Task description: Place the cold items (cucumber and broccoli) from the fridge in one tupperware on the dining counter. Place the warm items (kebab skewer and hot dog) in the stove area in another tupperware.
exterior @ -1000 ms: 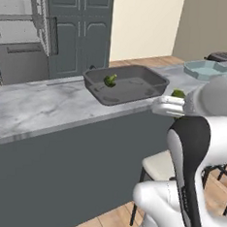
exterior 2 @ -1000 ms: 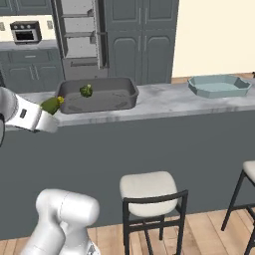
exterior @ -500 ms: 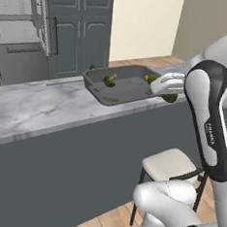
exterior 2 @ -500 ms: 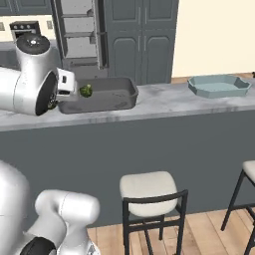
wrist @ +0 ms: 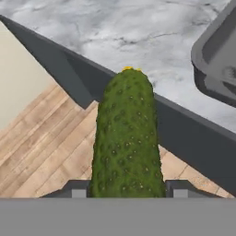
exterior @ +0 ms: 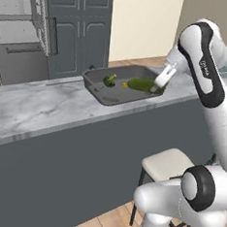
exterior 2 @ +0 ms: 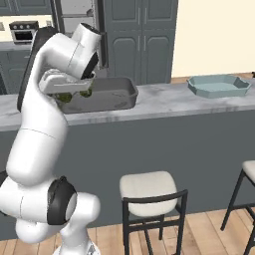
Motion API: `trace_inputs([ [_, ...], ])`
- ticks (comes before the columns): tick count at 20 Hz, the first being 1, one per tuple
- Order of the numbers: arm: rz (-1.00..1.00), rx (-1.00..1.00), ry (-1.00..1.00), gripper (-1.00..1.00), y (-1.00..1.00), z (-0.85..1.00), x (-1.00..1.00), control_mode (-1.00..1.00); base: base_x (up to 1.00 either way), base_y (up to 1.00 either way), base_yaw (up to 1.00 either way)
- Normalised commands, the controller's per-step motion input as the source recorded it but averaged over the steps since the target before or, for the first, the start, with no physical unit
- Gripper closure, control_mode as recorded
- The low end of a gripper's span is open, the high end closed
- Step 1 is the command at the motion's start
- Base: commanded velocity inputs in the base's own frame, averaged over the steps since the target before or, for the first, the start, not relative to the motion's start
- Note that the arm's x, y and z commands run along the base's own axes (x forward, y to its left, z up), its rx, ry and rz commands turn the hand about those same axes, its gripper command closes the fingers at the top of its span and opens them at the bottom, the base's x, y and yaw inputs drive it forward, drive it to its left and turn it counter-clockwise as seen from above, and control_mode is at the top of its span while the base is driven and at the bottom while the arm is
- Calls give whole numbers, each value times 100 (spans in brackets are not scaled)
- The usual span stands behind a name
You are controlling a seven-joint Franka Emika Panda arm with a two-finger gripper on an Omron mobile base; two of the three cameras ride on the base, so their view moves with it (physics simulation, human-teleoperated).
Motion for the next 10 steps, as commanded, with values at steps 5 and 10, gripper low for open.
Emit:
trace_inputs([
  [5,38,-23,0,100,0,-13,63,-100,0,0,0],
  [10,0,-17,-30,100,0,-22,47,-100,0,0,0],
])
